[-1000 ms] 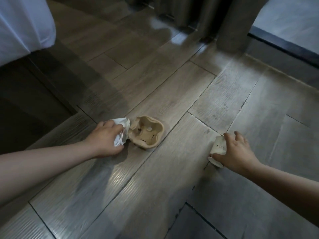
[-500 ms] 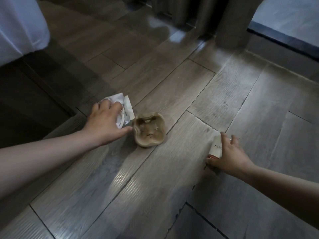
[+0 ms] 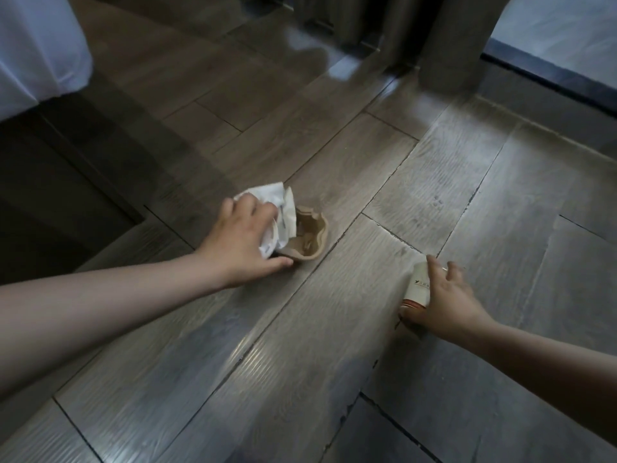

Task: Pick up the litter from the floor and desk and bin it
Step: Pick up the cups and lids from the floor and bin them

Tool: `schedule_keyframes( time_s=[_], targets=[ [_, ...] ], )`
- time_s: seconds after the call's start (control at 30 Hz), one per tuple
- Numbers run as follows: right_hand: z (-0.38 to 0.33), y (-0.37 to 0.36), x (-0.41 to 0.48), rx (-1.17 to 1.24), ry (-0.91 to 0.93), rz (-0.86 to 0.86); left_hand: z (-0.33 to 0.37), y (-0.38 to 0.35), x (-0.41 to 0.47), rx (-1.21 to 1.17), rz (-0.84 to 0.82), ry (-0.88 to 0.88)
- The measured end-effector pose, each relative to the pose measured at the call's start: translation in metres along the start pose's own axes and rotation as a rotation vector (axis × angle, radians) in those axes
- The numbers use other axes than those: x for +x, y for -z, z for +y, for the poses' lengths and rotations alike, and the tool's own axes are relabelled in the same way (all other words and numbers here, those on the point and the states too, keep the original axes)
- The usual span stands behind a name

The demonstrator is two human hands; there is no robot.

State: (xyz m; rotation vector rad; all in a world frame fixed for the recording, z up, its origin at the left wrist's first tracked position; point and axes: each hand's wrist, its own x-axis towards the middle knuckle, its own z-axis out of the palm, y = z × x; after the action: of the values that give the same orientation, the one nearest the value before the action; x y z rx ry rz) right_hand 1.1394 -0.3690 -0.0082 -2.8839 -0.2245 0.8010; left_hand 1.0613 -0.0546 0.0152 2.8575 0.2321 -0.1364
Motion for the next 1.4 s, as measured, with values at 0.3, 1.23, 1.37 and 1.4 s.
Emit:
schedule_keyframes(
  time_s=[0.3, 1.23, 1.37, 1.4],
  targets=[
    [0.0, -0.001, 0.001, -0.01, 0.004, -0.002, 0.005, -0.002, 0.032, 0.009, -0.007, -0.003],
    [-0.003, -0.003, 0.007, 0.005, 0.074, 0.046, 0.039, -0.043, 0.061, 0.089, -0.166, 0.271],
    [-0.003, 0.002, 0.004, 0.022, 0.097, 0.071, 0.04, -0.04, 0.061, 0.04, -0.143, 0.279],
    [-0.003, 0.004, 0.004, 0.027, 0.105, 0.077, 0.039, -0.04, 0.061, 0.029, -0.14, 0.274]
  ],
)
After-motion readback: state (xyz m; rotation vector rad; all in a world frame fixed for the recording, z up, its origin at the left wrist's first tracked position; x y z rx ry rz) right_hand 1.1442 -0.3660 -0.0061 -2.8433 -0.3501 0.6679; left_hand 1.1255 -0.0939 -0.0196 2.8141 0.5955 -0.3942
